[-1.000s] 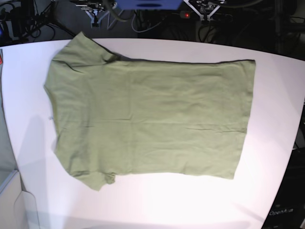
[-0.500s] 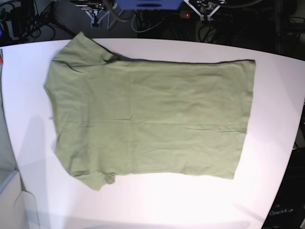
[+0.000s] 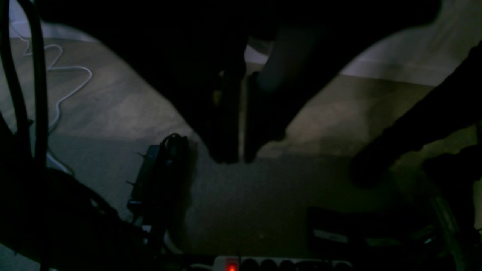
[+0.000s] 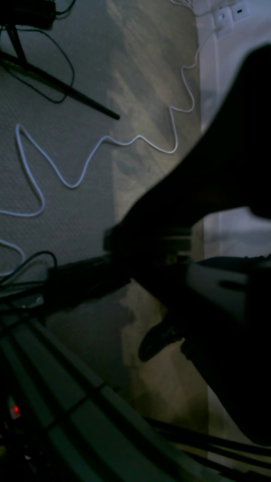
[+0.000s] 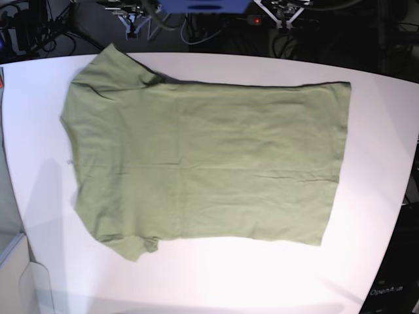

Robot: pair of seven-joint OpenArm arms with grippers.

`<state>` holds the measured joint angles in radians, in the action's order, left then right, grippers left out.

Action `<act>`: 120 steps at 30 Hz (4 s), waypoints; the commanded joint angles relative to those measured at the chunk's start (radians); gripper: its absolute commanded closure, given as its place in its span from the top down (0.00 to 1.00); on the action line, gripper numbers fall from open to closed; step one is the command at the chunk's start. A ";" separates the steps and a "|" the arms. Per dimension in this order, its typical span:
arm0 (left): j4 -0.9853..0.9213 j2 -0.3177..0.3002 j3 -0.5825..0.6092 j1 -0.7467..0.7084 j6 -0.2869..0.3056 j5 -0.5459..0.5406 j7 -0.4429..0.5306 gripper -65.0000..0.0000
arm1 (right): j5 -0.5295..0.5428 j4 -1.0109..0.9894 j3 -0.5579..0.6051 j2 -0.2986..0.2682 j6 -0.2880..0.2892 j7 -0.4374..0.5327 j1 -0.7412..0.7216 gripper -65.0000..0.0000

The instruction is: Fold the T-shirt properly

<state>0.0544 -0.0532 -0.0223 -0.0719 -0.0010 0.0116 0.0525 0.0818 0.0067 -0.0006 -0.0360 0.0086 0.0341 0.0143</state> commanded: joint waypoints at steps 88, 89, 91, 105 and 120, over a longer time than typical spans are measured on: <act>0.005 -0.018 0.097 0.086 0.025 0.011 0.023 0.03 | -0.003 0.002 0.006 0.029 -0.166 0.109 0.013 0.00; 0.005 -0.020 0.095 0.085 0.052 0.006 0.057 0.03 | -0.007 0.002 0.015 0.028 -0.166 0.151 0.028 0.00; 0.003 -0.035 0.092 0.083 0.094 0.004 0.131 0.03 | -0.018 0.000 0.032 0.018 -0.152 0.217 0.048 0.00; 0.000 -0.038 0.089 0.005 0.098 0.000 0.315 0.02 | -0.010 -0.001 0.026 0.000 0.058 0.677 0.210 0.00; -0.004 -0.044 0.091 -0.176 0.105 -0.069 0.801 0.02 | 0.109 -0.003 0.026 -0.014 0.057 1.320 0.404 0.00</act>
<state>0.0521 -0.0948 0.0681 -0.2356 0.1009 -0.0544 0.8330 0.1867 0.0067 0.0257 -0.0471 0.0525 1.3117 0.3981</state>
